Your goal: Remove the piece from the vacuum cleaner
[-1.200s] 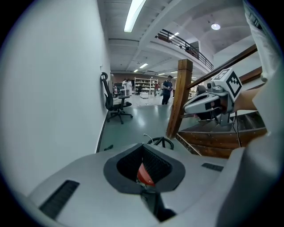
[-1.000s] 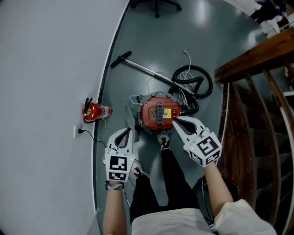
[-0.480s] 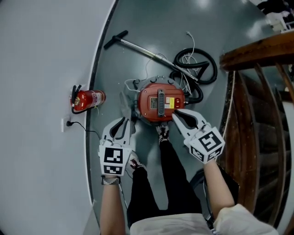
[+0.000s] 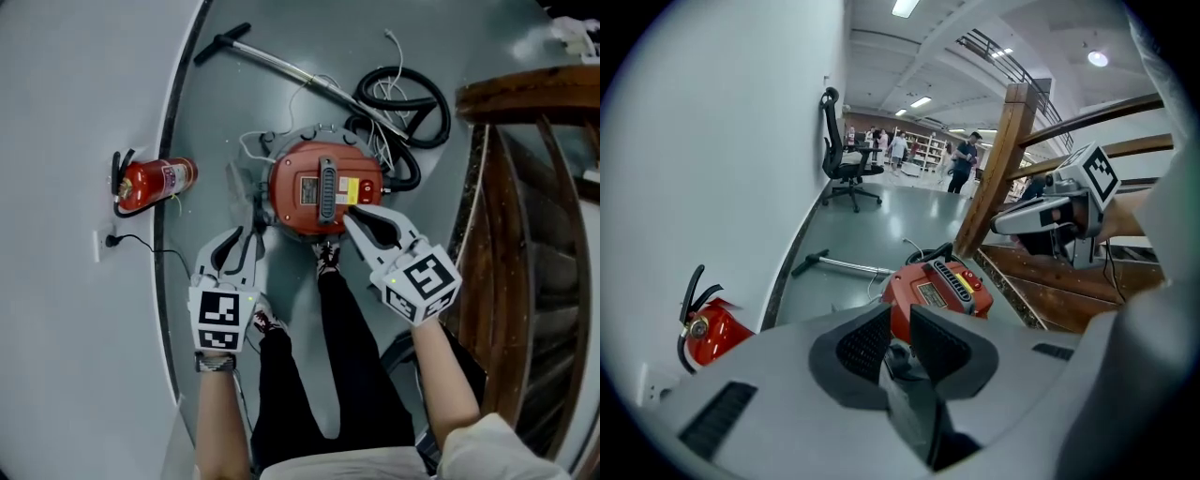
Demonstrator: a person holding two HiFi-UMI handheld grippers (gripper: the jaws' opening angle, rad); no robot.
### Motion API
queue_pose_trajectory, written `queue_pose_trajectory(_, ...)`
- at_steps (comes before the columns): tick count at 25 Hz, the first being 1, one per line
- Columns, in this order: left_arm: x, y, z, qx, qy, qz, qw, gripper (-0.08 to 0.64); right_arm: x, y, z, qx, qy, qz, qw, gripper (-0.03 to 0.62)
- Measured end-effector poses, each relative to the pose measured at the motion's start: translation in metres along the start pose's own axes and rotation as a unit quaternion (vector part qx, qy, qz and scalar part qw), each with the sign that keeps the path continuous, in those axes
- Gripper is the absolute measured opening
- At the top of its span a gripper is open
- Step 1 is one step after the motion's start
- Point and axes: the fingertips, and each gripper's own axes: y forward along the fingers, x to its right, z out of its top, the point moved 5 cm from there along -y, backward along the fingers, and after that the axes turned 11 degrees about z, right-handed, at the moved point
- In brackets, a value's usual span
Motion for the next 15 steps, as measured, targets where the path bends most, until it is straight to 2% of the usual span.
queue_pose_trajectory(5,0.002,0.018,-0.017,-0.008,-0.012,0.000,0.9999,0.074,0.012,0.010,-0.019,-0.012,0.015,0.001,1.000,0.085)
queue_pose_trajectory(10,0.004,0.032,-0.034,-0.018,-0.022,0.007,0.9996,0.087,0.024,0.022,-0.035,-0.020,0.027,-0.003,0.999,0.106)
queue_pose_trajectory(15,0.001,0.047,-0.048,-0.036,-0.034,0.025,0.9985,0.101,0.042,0.037,-0.051,-0.019,0.077,0.004,0.997,0.137)
